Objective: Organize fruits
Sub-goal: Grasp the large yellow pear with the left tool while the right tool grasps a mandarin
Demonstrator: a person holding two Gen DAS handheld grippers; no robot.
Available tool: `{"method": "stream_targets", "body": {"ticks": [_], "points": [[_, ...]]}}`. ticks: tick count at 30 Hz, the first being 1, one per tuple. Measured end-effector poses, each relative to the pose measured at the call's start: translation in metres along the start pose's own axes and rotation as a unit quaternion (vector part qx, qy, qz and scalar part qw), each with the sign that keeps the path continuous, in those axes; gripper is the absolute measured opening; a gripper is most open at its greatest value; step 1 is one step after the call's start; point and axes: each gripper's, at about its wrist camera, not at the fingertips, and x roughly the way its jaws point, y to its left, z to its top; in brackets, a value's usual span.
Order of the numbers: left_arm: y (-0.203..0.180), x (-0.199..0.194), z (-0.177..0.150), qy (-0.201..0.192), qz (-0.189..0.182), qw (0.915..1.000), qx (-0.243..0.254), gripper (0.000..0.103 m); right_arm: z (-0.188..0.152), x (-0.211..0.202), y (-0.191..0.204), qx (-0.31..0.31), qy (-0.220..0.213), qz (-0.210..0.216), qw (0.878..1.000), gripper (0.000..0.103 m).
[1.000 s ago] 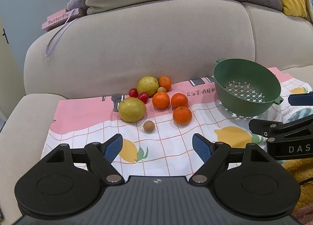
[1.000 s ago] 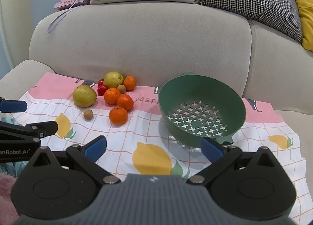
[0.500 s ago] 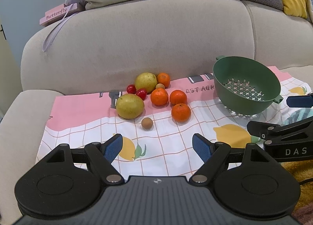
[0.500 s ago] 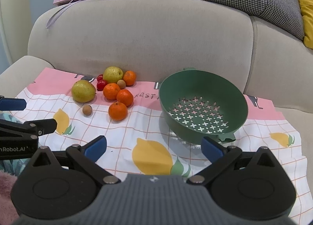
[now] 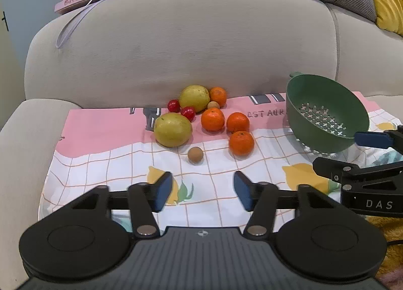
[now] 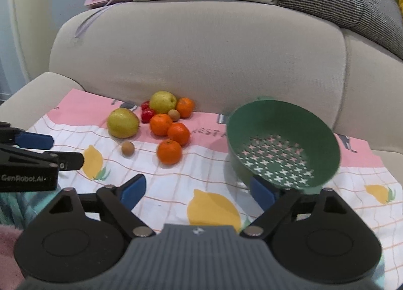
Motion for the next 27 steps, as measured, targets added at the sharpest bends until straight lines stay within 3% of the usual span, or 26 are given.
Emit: {"method": "stream_targets", "body": {"ticks": [12, 17, 20, 24, 27], "points": [[0.024, 0.030, 0.018, 0.004, 0.009, 1.0000, 0.000, 0.055, 0.022, 0.047, 0.019, -0.026, 0.019, 0.053, 0.998, 0.057], [0.031, 0.047, 0.031, -0.003, 0.019, 0.9998, 0.008, 0.056, 0.037, 0.078, 0.025, -0.035, 0.028, 0.053, 0.998, 0.057], [0.038, 0.065, 0.041, 0.014, 0.020, 0.9997, 0.005, 0.060, 0.046, 0.096, 0.028, -0.049, 0.027, 0.052, 0.997, 0.056], [0.049, 0.089, 0.053, 0.022, 0.016, 0.9995, -0.016, 0.075, 0.055, 0.124, 0.032, -0.066, 0.034, 0.047, 0.996, 0.055], [0.056, 0.108, 0.060, 0.028, 0.000, 0.9992, -0.029, 0.079, 0.059, 0.146, 0.032, -0.070, 0.046, 0.045, 0.995, 0.055]]}}
